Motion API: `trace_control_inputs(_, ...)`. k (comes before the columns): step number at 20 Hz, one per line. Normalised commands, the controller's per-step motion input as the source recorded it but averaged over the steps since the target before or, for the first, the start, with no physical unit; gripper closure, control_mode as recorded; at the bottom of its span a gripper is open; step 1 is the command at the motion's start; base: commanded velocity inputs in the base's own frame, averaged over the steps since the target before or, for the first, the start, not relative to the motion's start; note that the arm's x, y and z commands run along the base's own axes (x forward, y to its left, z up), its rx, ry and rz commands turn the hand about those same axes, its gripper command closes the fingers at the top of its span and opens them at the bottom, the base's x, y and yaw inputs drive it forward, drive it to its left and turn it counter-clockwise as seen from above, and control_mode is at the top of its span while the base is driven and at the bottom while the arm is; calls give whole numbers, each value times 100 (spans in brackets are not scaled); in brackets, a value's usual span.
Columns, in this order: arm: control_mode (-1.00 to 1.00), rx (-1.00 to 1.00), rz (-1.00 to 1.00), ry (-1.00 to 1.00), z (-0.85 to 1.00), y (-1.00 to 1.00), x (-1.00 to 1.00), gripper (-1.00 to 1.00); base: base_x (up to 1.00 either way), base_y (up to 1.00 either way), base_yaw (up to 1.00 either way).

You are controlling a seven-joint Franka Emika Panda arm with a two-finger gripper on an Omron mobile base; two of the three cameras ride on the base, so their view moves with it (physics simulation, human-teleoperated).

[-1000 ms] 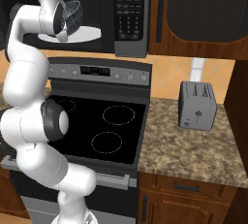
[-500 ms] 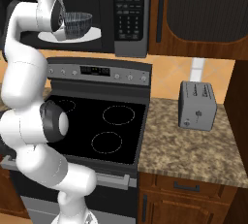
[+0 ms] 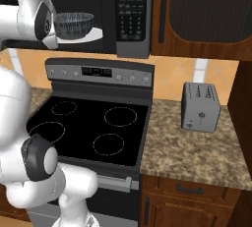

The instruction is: Open the microwave, place the bowl with waffle inside the microwave, then close the microwave door and turn it on.

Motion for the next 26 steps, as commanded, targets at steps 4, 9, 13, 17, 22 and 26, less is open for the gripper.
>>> trace_control_inputs(4, -100, -8, 5, -13, 8, -18, -100, -100, 0, 0, 0)
trace_control_inputs(9, -100, -47, 29, -9, 33, -17, -80, -100, 0, 0, 0)
trace_control_inputs(13, -100, -63, 39, -6, 3, -21, -53, -100, 0, 0, 0)
trace_control_inputs(17, -100, -61, 40, -12, -8, -35, -75, -100, 0, 0, 0)
trace_control_inputs(22, -100, -30, 24, -15, -47, -22, -74, -100, 0, 0, 0)
trace_control_inputs(26, -100, -11, 25, -41, 0, 0, -92, -100, 0, 0, 0)
